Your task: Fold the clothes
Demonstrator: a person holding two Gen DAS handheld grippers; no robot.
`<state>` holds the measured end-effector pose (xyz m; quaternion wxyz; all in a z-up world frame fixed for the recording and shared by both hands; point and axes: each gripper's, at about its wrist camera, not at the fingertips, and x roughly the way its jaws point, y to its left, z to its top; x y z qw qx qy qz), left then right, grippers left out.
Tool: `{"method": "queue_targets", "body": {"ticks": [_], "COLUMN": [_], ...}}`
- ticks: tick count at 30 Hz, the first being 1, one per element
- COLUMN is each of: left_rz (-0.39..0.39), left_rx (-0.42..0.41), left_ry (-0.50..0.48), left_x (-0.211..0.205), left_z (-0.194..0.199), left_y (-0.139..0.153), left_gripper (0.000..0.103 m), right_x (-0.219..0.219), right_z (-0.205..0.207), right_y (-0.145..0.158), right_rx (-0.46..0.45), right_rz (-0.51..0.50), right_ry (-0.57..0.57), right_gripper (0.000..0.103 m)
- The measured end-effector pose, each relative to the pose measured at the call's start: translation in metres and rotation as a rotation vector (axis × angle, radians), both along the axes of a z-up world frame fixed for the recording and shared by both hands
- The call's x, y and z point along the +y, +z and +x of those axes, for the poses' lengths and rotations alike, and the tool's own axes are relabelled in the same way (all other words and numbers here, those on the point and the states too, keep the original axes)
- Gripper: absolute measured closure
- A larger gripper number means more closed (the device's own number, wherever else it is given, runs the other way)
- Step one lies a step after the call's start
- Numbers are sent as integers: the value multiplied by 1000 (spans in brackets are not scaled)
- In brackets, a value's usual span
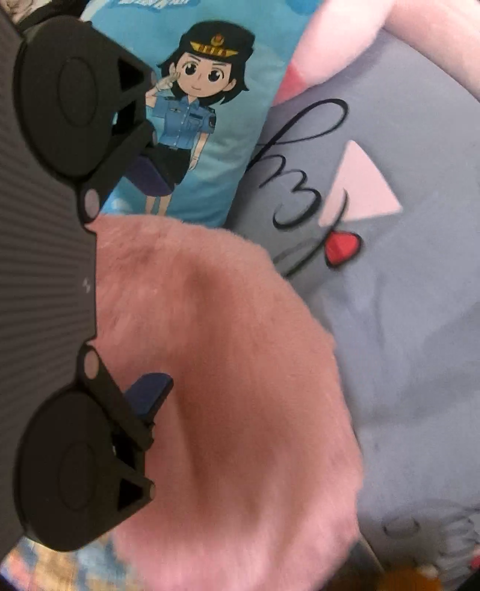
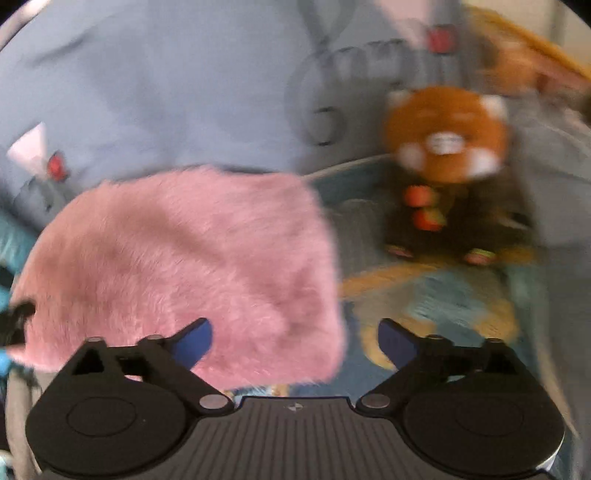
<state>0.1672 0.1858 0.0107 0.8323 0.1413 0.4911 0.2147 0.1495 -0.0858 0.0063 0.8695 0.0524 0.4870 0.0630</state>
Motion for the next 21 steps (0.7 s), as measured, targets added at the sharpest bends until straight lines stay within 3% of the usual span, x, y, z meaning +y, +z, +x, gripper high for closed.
{"method": "queue_targets", "body": {"ticks": [2,6,11,15,21], "left_rz": [-47,-162,-347,-397,-400], "left_rx": [-1,-34,-28,31,109], "left_ry": [-5,-6,14,51,144], "left_x": [-27,-78,-118,-133,-134], "left_z": [-7,-20,-29,-36,-46], "left_y": [34,107,175,194,182], "left_gripper": [0,0,0,0,0], "right_x": [-12,-20,-32,-50,-53], "right_z": [-8,-22,-42,-53,-67], "right_y": [38,105,161,170,152], "right_rx": [-23,-51,-84,-82,5], "right_rz": [16,-37,-209,-207,-218], "right_ry": [-37,18,42,-15,-28], "right_gripper": [0,0,0,0,0]}}
